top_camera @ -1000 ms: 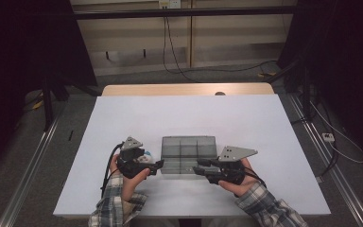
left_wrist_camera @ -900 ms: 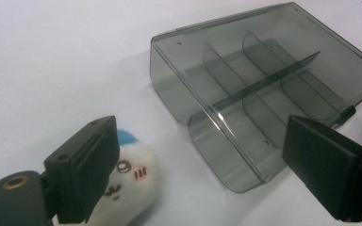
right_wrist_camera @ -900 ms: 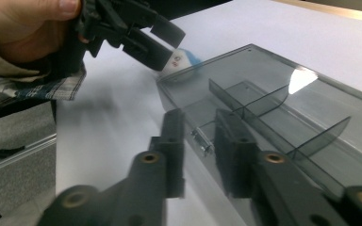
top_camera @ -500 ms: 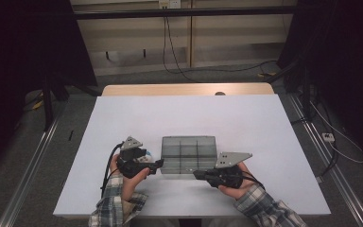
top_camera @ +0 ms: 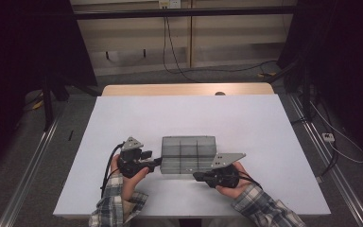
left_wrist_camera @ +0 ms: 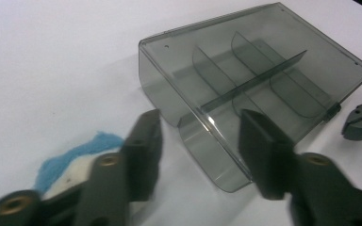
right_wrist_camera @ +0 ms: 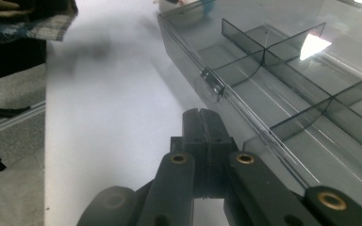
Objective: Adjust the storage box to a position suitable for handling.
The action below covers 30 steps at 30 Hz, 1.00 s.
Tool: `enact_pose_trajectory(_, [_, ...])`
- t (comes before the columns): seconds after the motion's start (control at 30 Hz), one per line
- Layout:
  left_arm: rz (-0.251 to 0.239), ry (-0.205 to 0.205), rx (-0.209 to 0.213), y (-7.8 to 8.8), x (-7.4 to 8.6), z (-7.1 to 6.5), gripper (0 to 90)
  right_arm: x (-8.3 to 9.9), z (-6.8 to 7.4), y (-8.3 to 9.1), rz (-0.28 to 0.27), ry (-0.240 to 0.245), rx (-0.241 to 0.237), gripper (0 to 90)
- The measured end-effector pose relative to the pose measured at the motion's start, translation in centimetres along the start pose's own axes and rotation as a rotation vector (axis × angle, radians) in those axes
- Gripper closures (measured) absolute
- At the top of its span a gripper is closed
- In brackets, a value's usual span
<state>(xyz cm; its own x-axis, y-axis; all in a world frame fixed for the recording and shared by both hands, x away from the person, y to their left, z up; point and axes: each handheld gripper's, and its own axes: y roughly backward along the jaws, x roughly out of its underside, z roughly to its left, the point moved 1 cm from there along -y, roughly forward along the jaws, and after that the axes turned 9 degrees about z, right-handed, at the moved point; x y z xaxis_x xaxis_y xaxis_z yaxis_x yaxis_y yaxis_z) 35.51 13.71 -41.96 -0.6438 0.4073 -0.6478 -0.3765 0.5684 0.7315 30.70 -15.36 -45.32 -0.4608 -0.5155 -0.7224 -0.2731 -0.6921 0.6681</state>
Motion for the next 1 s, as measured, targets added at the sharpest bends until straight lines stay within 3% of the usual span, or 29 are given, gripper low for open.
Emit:
enact_pose_trajectory(0.17, [-0.009,0.002,0.0,0.3,0.0,-0.1,76.1,0.0,0.0,-0.2,0.004,0.001,-0.001,90.0])
enact_pose_trajectory(0.33, [0.015,-0.001,0.005,0.2,0.1,0.2,89.0,0.0,0.0,-0.4,0.008,-0.003,-0.003,90.0])
enact_pose_trajectory(0.63, [0.067,0.005,0.038,-0.9,0.4,0.0,90.0,0.0,-0.2,-0.7,0.023,-0.019,0.013,90.0])
enact_pose_trajectory(1.0, [0.062,0.013,0.041,-1.2,0.5,-0.2,90.0,-0.1,-0.5,-1.0,0.026,-0.024,0.027,90.0])
